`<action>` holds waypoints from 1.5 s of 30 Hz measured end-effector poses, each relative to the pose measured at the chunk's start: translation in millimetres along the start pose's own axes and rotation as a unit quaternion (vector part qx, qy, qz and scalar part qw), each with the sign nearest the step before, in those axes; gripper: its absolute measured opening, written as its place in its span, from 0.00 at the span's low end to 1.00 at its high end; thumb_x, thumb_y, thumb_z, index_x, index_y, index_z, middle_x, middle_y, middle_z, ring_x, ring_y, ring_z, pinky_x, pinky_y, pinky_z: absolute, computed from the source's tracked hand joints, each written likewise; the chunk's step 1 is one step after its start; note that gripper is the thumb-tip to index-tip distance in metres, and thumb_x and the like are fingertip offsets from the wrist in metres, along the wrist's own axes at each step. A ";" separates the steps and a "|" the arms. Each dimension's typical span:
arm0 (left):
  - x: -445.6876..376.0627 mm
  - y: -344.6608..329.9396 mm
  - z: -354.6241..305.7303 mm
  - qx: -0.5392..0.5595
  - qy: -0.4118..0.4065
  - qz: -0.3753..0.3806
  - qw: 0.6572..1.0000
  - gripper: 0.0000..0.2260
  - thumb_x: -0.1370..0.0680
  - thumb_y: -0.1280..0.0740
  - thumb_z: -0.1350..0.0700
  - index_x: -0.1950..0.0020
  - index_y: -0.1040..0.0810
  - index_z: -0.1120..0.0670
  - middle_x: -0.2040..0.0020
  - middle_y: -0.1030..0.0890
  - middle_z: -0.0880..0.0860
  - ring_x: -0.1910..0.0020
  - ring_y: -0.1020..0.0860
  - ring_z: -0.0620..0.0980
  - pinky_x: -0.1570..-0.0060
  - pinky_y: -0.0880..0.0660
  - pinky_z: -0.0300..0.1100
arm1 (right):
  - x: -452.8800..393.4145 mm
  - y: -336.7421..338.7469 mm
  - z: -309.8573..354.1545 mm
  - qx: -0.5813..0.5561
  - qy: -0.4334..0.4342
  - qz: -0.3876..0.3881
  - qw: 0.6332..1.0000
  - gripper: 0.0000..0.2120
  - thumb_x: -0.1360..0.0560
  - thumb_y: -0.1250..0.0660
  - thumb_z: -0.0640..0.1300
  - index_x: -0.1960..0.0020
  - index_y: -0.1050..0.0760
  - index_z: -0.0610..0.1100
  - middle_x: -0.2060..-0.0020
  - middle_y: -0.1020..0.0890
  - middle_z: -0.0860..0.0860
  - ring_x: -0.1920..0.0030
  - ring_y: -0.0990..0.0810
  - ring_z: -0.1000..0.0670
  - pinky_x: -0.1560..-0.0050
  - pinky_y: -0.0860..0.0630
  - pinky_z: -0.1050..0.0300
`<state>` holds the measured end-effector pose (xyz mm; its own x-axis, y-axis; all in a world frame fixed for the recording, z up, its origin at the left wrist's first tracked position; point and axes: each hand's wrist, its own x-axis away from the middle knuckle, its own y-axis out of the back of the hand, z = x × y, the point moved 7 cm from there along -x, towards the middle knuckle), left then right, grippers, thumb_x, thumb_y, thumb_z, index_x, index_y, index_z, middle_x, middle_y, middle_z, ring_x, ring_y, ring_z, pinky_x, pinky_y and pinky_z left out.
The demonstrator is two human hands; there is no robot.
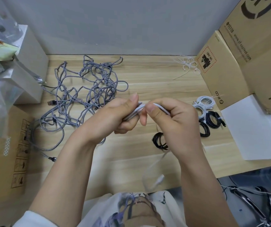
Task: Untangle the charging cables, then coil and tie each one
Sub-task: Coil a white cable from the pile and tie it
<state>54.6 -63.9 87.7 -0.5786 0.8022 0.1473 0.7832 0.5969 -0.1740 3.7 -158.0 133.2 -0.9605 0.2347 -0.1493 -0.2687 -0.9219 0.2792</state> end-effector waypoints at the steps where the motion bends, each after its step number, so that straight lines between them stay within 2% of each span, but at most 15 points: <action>1: 0.8 -1.4 -0.3 0.017 0.003 0.014 1.000 0.23 0.22 0.50 0.43 0.67 0.23 0.51 0.79 0.41 0.45 0.78 0.45 0.44 0.77 0.44 0.35 | -0.3 1.3 0.2 -0.015 -0.001 -0.011 1.000 0.10 0.27 0.33 0.44 0.66 0.21 0.43 0.73 0.20 0.51 0.70 0.26 0.50 0.65 0.29 0.55; 4: 4.4 -7.2 -2.5 0.088 -0.013 0.067 0.994 0.19 0.22 0.41 0.40 0.67 0.24 0.50 0.79 0.40 0.43 0.78 0.47 0.44 0.78 0.45 0.32 | -1.7 7.7 -2.3 -0.067 -0.024 -0.053 0.996 0.06 0.31 0.29 0.43 0.65 0.24 0.47 0.76 0.24 0.43 0.74 0.32 0.52 0.69 0.33 0.59; 8: 8.1 -12.0 -9.1 0.230 -0.050 0.152 0.960 0.14 0.23 0.38 0.44 0.63 0.23 0.51 0.77 0.42 0.44 0.77 0.46 0.44 0.78 0.45 0.32 | -4.9 7.7 -3.0 -0.112 -0.029 -0.057 0.992 0.08 0.32 0.29 0.42 0.65 0.28 0.49 0.76 0.32 0.55 0.76 0.38 0.57 0.73 0.40 0.65; 12: 12.8 -15.9 -28.9 0.403 -0.100 0.240 0.878 0.12 0.19 0.41 0.53 0.55 0.24 0.58 0.73 0.39 0.46 0.78 0.46 0.43 0.76 0.44 0.35 | -7.9 -6.6 -8.9 -0.128 -0.051 0.019 0.990 0.09 0.26 0.37 0.45 0.65 0.28 0.48 0.78 0.31 0.59 0.77 0.37 0.59 0.74 0.40 0.69; 14: 12.0 -9.5 -41.9 0.509 -0.114 0.227 0.822 0.10 0.18 0.42 0.58 0.51 0.27 0.63 0.72 0.37 0.50 0.77 0.46 0.45 0.73 0.44 0.39 | -3.6 -19.1 -23.3 -0.139 -0.112 0.083 0.980 0.12 0.25 0.41 0.49 0.66 0.30 0.47 0.79 0.35 0.59 0.78 0.40 0.60 0.76 0.42 0.69; 16: 6.2 0.1 -47.3 0.557 -0.127 0.174 0.802 0.08 0.19 0.42 0.61 0.46 0.29 0.66 0.70 0.36 0.53 0.74 0.42 0.47 0.70 0.41 0.41 | 4.2 -32.5 -34.2 -0.101 -0.146 0.146 0.973 0.14 0.24 0.43 0.51 0.66 0.31 0.47 0.78 0.36 0.58 0.79 0.40 0.60 0.76 0.42 0.70; 18: -3.7 7.5 -43.4 0.548 -0.138 0.098 0.819 0.10 0.19 0.42 0.61 0.43 0.30 0.66 0.70 0.32 0.55 0.74 0.37 0.49 0.69 0.36 0.40 | 9.1 -41.3 -36.2 -0.019 -0.141 0.176 0.974 0.16 0.23 0.43 0.53 0.67 0.31 0.49 0.77 0.33 0.55 0.76 0.38 0.59 0.74 0.39 0.67; 22: -15.1 14.4 -19.9 0.348 -0.138 -0.098 0.922 0.11 0.18 0.49 0.55 0.44 0.30 0.59 0.73 0.32 0.45 0.77 0.35 0.40 0.73 0.33 0.32 | 6.3 -34.9 -25.2 0.121 -0.094 0.141 0.978 0.18 0.21 0.38 0.48 0.69 0.30 0.47 0.79 0.33 0.54 0.74 0.35 0.55 0.71 0.41 0.63; 26: -14.4 12.6 -10.3 0.196 -0.098 -0.163 0.962 0.09 0.18 0.48 0.58 0.45 0.29 0.58 0.73 0.33 0.45 0.77 0.36 0.41 0.73 0.34 0.33 | 8.1 -30.9 -19.5 0.158 -0.059 0.113 0.979 0.21 0.26 0.40 0.53 0.67 0.29 0.37 0.75 0.34 0.45 0.70 0.36 0.47 0.69 0.40 0.56; 29: -14.7 7.4 -5.5 0.080 -0.058 -0.140 0.985 0.08 0.18 0.45 0.57 0.48 0.27 0.56 0.74 0.32 0.44 0.76 0.36 0.41 0.75 0.37 0.32 | 10.1 -30.9 -13.8 0.169 -0.034 0.099 0.980 0.19 0.27 0.40 0.53 0.67 0.30 0.38 0.74 0.33 0.43 0.69 0.35 0.44 0.69 0.39 0.53; 33: -11.8 5.8 1.8 -0.042 -0.027 -0.128 0.991 0.08 0.22 0.40 0.53 0.56 0.24 0.54 0.76 0.31 0.44 0.76 0.35 0.41 0.76 0.38 0.31 | 7.8 -17.0 -12.5 0.135 -0.041 0.054 0.989 0.15 0.30 0.35 0.53 0.68 0.23 0.43 0.76 0.26 0.47 0.72 0.32 0.49 0.67 0.31 0.52; 35: -9.8 0.3 7.1 -0.030 -0.009 -0.100 0.995 0.17 0.19 0.42 0.51 0.64 0.24 0.54 0.77 0.34 0.47 0.77 0.38 0.43 0.77 0.40 0.33 | 5.7 -10.2 -10.1 0.100 -0.041 0.044 0.993 0.11 0.30 0.31 0.51 0.68 0.19 0.47 0.77 0.23 0.54 0.74 0.29 0.55 0.65 0.27 0.56; 38: -6.7 -11.3 13.0 0.006 0.019 -0.029 0.999 0.26 0.20 0.49 0.44 0.68 0.27 0.59 0.80 0.39 0.48 0.78 0.43 0.45 0.78 0.43 0.34 | 4.0 -4.9 -7.3 0.056 -0.042 0.050 0.996 0.10 0.31 0.26 0.44 0.70 0.20 0.49 0.76 0.21 0.61 0.71 0.24 0.61 0.65 0.33 0.70; 41: -2.2 -14.0 15.4 -0.010 0.042 0.017 0.999 0.26 0.23 0.51 0.40 0.69 0.24 0.52 0.83 0.39 0.49 0.81 0.44 0.45 0.78 0.43 0.35 | 2.3 -1.5 -9.3 0.015 -0.056 0.048 0.997 0.10 0.34 0.25 0.46 0.72 0.21 0.51 0.77 0.21 0.56 0.71 0.26 0.60 0.66 0.34 0.69; 45: 3.5 -13.8 18.5 0.028 0.080 0.059 0.995 0.26 0.25 0.50 0.40 0.72 0.23 0.53 0.85 0.39 0.48 0.83 0.46 0.44 0.79 0.43 0.32 | 2.3 -5.6 -9.2 -0.024 -0.068 0.083 0.994 0.08 0.34 0.24 0.43 0.69 0.20 0.45 0.76 0.20 0.52 0.71 0.25 0.60 0.65 0.32 0.69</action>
<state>37.6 -69.0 72.6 -0.4366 0.8568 0.2745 0.8268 0.5024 -0.2530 3.6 -155.1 122.5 -0.9930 0.1155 0.0252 -0.1060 -0.9643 0.2428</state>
